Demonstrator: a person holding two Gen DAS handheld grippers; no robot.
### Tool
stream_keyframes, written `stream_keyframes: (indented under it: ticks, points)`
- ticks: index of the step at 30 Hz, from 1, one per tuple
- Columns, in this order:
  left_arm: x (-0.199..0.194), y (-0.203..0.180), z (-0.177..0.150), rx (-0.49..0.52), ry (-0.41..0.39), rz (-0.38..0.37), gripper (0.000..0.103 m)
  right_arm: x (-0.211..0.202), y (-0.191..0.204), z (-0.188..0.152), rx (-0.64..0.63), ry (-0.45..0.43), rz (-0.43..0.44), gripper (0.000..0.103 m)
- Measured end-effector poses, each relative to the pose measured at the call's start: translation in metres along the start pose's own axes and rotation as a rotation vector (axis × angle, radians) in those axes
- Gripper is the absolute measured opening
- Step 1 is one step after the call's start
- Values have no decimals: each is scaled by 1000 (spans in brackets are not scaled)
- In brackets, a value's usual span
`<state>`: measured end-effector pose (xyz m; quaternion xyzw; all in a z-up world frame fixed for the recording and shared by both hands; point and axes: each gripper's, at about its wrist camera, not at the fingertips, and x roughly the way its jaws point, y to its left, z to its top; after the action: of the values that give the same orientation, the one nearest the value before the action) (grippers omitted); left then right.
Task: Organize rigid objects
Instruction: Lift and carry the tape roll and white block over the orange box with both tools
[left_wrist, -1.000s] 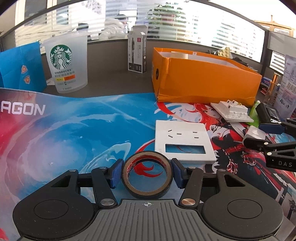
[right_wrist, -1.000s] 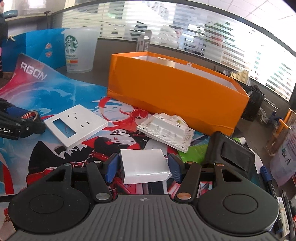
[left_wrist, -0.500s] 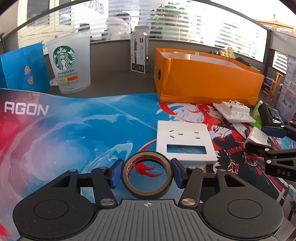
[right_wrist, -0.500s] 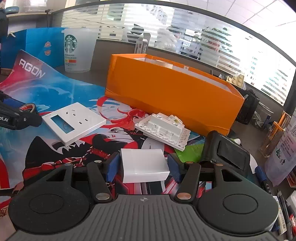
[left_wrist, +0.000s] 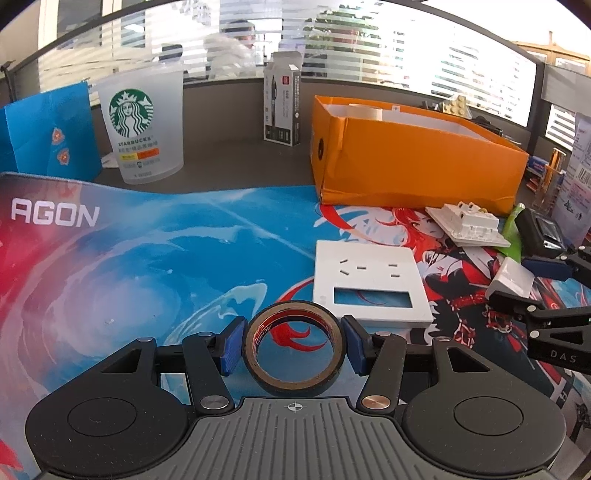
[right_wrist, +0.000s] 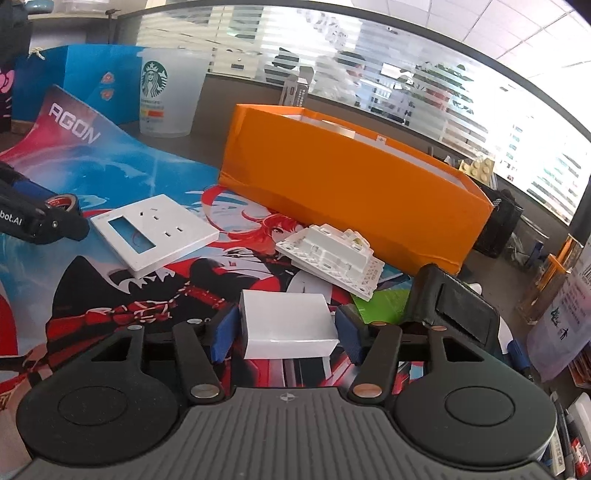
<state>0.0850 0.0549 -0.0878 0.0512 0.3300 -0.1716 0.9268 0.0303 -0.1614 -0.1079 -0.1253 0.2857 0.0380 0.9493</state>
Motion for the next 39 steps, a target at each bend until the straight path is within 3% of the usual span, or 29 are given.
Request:
stream_keyframes:
  ticks: [20, 39]
  points:
    - [-13, -20, 30, 33, -72, -50, 53, -24, -9, 14, 33, -88, -105, 51]
    - [-5, -34, 65, 57, -137, -88, 53, -29, -19, 32, 74, -151, -132, 51]
